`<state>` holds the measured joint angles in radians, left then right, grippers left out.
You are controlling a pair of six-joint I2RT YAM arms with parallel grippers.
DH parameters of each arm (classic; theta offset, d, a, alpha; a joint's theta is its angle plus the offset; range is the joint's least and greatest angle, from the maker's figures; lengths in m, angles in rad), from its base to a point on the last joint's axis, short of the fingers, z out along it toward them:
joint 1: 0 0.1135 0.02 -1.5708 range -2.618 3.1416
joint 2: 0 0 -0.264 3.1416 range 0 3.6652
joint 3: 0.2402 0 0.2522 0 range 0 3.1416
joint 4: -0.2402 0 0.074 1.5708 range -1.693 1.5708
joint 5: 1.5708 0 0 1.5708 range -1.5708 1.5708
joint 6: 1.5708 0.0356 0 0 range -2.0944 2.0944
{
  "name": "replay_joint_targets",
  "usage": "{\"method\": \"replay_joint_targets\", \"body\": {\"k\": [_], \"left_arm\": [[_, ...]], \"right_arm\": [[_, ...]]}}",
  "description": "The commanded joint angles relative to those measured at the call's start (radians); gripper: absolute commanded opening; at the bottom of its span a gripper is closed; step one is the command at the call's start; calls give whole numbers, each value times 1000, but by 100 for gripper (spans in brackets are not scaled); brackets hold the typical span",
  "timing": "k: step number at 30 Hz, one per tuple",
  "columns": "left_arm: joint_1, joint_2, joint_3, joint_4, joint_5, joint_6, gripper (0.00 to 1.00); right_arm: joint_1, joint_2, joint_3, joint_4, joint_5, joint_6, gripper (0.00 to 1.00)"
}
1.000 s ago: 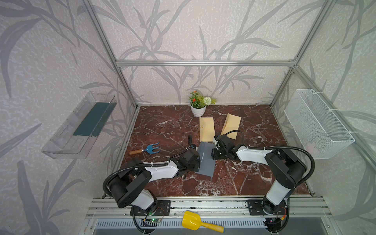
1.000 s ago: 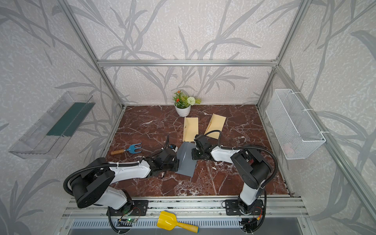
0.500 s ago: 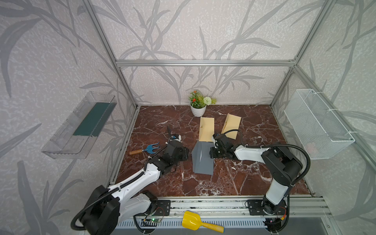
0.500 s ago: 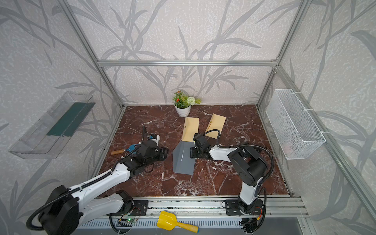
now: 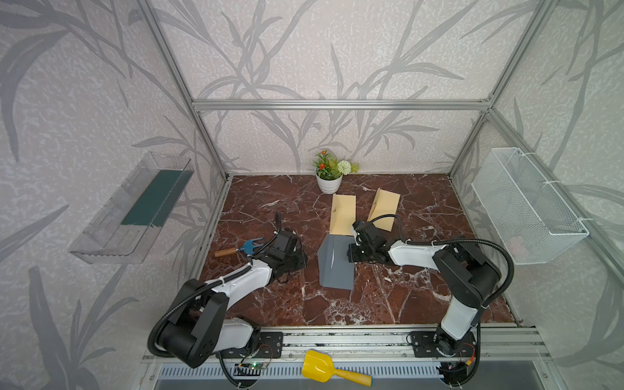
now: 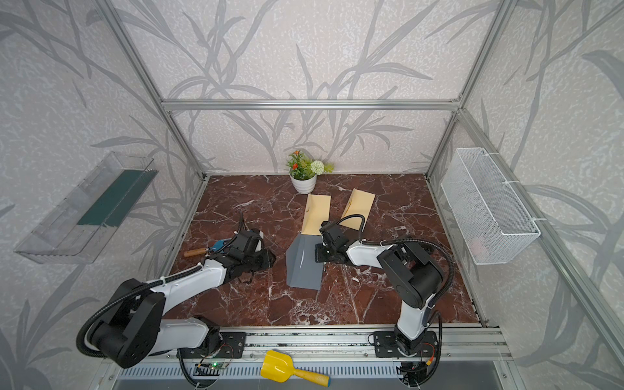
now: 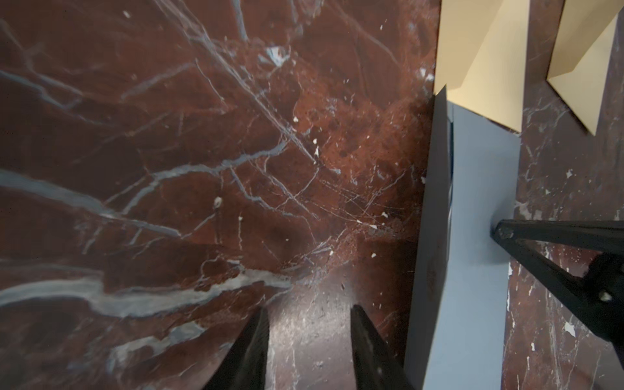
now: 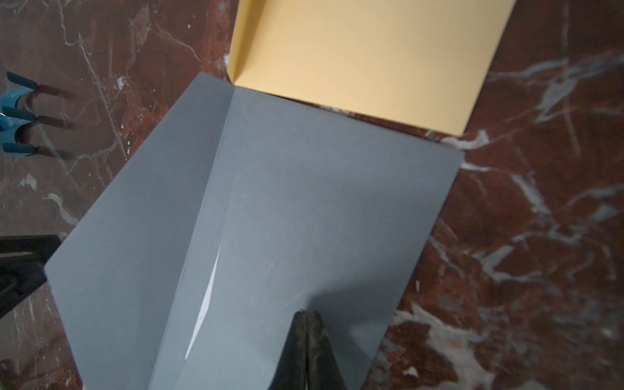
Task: Fold the letter paper in half and place it into the envelope
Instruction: Fold the envelope flap on the envelope.
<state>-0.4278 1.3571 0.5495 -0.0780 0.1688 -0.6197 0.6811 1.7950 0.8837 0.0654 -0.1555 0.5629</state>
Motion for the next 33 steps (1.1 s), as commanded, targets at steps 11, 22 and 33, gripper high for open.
{"method": "replay_joint_targets", "body": {"k": [11, 22, 33], "left_arm": [[-152, 167, 124, 88, 69, -2, 35], [-211, 295, 158, 85, 57, -21, 35], [-210, 433, 147, 98, 43, -41, 32]], "right_arm": [[5, 68, -2, -59, -11, 11, 6], [5, 66, -9, -51, -23, 12, 6], [17, -49, 12, -77, -75, -18, 5]]}}
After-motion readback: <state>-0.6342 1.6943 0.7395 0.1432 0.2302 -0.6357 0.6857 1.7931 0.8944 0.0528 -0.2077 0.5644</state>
